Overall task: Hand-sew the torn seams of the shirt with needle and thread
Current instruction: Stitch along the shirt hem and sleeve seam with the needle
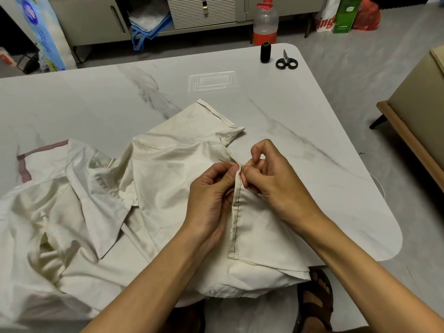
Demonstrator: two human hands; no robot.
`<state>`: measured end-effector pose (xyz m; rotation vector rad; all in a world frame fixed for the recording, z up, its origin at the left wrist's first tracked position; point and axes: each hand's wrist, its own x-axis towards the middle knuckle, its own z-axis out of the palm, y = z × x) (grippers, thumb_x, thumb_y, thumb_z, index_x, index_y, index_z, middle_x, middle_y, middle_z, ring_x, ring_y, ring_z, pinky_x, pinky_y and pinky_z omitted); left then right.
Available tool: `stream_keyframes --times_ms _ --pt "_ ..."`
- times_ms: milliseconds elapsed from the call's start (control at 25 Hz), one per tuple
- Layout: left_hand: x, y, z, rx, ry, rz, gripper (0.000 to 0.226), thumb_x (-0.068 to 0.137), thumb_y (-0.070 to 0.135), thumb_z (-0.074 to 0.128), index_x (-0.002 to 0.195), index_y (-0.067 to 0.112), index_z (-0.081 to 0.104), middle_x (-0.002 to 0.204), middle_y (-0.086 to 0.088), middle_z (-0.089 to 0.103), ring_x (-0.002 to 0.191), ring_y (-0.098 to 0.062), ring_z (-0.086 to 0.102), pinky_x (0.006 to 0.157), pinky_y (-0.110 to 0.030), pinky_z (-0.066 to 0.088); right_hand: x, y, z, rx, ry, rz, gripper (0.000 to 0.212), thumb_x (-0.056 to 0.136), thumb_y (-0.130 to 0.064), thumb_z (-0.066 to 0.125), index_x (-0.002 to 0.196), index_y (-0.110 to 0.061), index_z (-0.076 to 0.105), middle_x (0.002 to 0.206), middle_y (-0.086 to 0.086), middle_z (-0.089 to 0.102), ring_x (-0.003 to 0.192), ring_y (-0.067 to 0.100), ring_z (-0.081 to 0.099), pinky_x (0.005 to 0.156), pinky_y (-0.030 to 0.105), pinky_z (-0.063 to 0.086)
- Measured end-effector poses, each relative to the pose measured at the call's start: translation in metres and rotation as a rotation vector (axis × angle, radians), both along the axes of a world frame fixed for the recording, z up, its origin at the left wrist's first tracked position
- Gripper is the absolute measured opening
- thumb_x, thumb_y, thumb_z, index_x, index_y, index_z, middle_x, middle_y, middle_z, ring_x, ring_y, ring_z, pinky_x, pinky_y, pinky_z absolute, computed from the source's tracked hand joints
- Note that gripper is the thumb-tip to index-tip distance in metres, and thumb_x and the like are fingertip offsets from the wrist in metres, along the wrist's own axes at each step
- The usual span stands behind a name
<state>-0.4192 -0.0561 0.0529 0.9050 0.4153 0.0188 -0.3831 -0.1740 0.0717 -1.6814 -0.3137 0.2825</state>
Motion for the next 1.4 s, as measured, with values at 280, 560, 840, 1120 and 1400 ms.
stream_keyframes --times_ms 280,560,840,1120,1400 --pt "0.004 0.003 0.000 0.137 0.000 0.056 0.006 0.083 0.006 0.070 0.088 0.002 0.071 0.086 -0.010 0.071 0.080 -0.017 0.069 0.073 -0.026 0.060 -0.004 -0.006 -0.002 -0.374 -0.461 -0.201 0.012 0.091 -0.028 0.059 0.089 -0.018 0.052 0.084 -0.008 0.056 0.079 0.011 0.052 0.072 0.026 0.043" --pt "0.009 0.003 0.002 0.217 -0.015 -0.004 0.003 0.085 0.000 0.069 0.084 0.001 0.072 0.076 -0.011 0.068 0.072 -0.017 0.066 0.071 -0.023 0.057 -0.010 -0.013 -0.003 -0.632 -0.596 -0.247 0.013 0.081 -0.026 0.065 0.088 -0.018 0.059 0.079 -0.005 0.060 0.071 0.017 0.054 0.064 0.034 0.046" --pt "0.016 -0.002 0.010 0.199 -0.060 0.142 0.016 0.089 -0.002 0.063 0.077 0.006 0.066 0.085 -0.005 0.073 0.083 -0.015 0.068 0.083 -0.026 0.056 0.003 -0.023 0.001 -0.450 -0.167 -0.334 0.016 0.084 -0.007 0.057 0.088 -0.021 0.063 0.067 -0.009 0.061 0.065 0.004 0.054 0.058 0.012 0.038" --pt "0.023 0.011 0.022 -0.126 -0.168 0.190 0.019 0.101 0.005 0.047 0.084 0.011 0.052 0.067 0.000 0.055 0.053 -0.010 0.051 0.057 -0.022 0.051 0.005 -0.029 -0.002 -0.529 -0.161 -0.193 0.034 0.083 0.005 0.044 0.075 -0.020 0.065 0.062 -0.013 0.054 0.062 -0.003 0.051 0.054 0.012 0.035" --pt "0.014 0.037 0.015 0.939 -0.089 0.329 0.016 0.097 0.011 0.055 0.083 0.017 0.056 0.065 0.006 0.054 0.057 -0.009 0.043 0.059 -0.024 0.035 0.008 -0.042 -0.008 -0.793 -0.229 -0.146 0.040 0.073 0.014 0.043 0.070 -0.017 0.069 0.092 0.003 0.061 0.084 0.020 0.056 0.072 0.034 0.044"
